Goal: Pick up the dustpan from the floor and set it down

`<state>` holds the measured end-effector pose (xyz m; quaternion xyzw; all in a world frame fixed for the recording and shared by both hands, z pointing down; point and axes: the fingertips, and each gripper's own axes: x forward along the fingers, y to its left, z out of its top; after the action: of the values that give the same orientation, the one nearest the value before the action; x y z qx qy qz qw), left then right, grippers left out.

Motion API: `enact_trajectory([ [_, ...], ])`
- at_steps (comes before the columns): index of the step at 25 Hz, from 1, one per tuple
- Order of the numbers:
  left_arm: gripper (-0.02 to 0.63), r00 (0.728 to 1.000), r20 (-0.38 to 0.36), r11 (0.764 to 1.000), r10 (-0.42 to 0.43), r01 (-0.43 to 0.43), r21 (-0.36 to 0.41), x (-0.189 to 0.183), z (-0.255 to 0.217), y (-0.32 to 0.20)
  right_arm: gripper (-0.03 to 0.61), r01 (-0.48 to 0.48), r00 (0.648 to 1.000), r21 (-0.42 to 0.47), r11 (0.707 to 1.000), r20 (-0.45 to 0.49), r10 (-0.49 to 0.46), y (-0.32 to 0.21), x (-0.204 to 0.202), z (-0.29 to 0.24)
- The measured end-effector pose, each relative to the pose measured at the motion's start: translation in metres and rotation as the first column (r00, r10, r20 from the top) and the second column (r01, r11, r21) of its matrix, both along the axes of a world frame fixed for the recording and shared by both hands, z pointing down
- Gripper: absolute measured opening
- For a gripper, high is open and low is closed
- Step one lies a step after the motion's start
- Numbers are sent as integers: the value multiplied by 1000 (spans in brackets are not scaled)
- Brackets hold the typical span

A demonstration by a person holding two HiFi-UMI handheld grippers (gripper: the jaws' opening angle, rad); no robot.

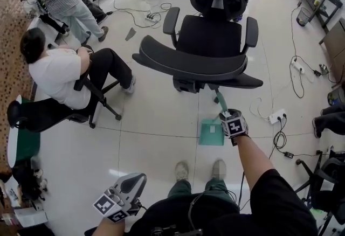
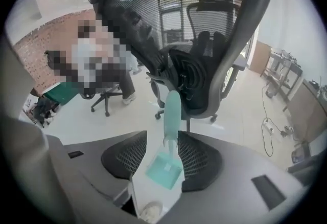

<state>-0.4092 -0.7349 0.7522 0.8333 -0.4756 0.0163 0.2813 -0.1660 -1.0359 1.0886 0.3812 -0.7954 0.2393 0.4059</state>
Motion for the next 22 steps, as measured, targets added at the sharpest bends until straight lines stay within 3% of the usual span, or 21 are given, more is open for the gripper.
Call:
enact_trajectory([
  [3,14,1000,4,999,16,-16,37,7,-17,5,215,11,999,29,1000,30,-12,19,8,-36],
  [7,14,999,-3,994,39,-38,102,27,-76,13,215,33,994,62,998,101,-39,65,25,-122],
  [11,14,997,-24,981,77,-71,182,35,-141,36,213,6,970,118,993,240,-34,124,36,-243],
  [13,14,993,-35,966,113,-102,238,35,-170,47,165,-42,944,172,984,329,-17,152,46,-322],
  [17,14,972,-66,926,227,-195,322,43,-210,84,107,-141,898,307,941,441,-10,225,74,-478],
  [22,14,937,-64,886,343,-301,352,57,-244,142,103,-297,829,385,874,557,36,323,109,-594],
])
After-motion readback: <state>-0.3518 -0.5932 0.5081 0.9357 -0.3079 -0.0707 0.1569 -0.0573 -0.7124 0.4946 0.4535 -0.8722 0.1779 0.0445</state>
